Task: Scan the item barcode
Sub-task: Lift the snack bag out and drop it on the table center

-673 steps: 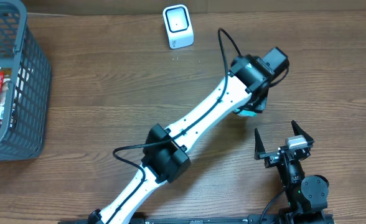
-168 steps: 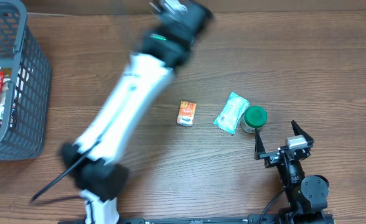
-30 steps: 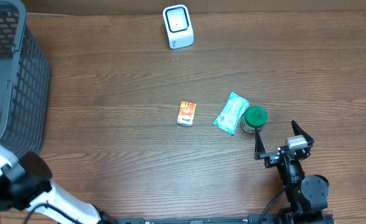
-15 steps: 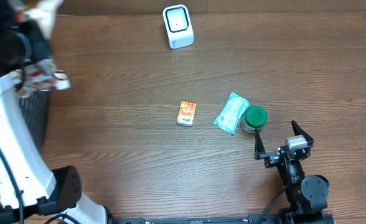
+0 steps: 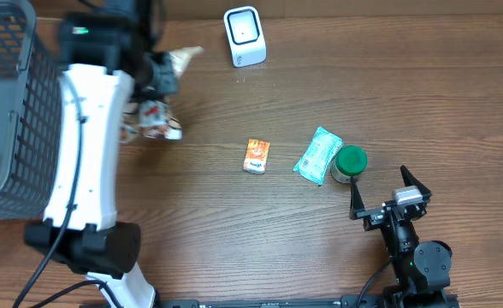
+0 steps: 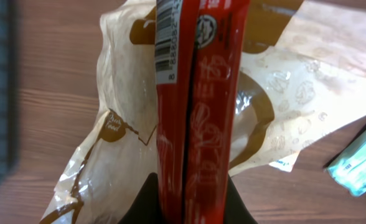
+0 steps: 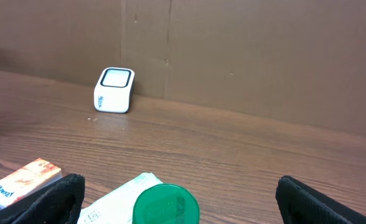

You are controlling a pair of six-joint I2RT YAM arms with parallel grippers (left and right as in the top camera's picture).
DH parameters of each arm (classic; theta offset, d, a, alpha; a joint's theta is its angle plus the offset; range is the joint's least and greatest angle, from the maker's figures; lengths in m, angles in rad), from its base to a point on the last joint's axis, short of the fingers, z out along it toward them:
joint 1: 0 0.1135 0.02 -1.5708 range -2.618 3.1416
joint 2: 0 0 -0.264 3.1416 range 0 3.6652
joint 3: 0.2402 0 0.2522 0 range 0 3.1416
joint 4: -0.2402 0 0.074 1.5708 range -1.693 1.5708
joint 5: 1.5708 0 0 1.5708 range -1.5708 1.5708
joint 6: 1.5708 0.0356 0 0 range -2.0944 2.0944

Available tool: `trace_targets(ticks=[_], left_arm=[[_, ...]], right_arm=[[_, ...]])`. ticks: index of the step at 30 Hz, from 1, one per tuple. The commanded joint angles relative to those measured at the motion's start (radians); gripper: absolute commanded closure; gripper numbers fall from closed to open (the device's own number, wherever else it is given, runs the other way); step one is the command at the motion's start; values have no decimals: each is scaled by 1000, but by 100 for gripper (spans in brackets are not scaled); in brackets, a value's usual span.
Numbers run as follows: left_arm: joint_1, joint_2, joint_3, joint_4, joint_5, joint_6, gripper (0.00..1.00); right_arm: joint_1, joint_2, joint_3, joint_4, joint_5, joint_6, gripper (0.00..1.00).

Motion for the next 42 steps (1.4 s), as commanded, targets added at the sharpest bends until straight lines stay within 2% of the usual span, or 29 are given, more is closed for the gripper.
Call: trace_targets(ticks=[1,8,14,21,25,26,28,30,32,39,42], left_arm=[[-73,10,-161,78,-28,-72,96],[-191,10,-492,304,-29,-152,96],[-248,10,-695,483,-28,-192,96],[-279,10,-823,586,-27,-192,96],[-280,10,-847,599,-27,-191,92],[-280,10,-850,600,-27,-192,89],[-280,10,-850,599,-24,-191,74],[-280,10,-850,598,-20,-191,65],[-280,10,-850,598,-13,-191,50],[-279,9,-846,589,-13,-187,38],[-278,5,-822,566,-15,-172,37]], right_arm=[[-6,-10,-11,6,-1,-1,0],[-6,-10,-11,6,-1,-1,0],[-6,-10,-11,6,-1,-1,0],[-6,-10,-11,6,-1,-1,0],[-6,-10,-11,6,-1,-1,0],[-6,-10,-11,6,-1,-1,0],[-6,-10,-11,6,-1,-1,0],[-6,-10,-11,6,-1,-1,0],[-6,-10,-11,6,-1,-1,0],[-6,-10,-11,6,-1,-1,0],[-6,-10,-11,6,-1,-1,0]])
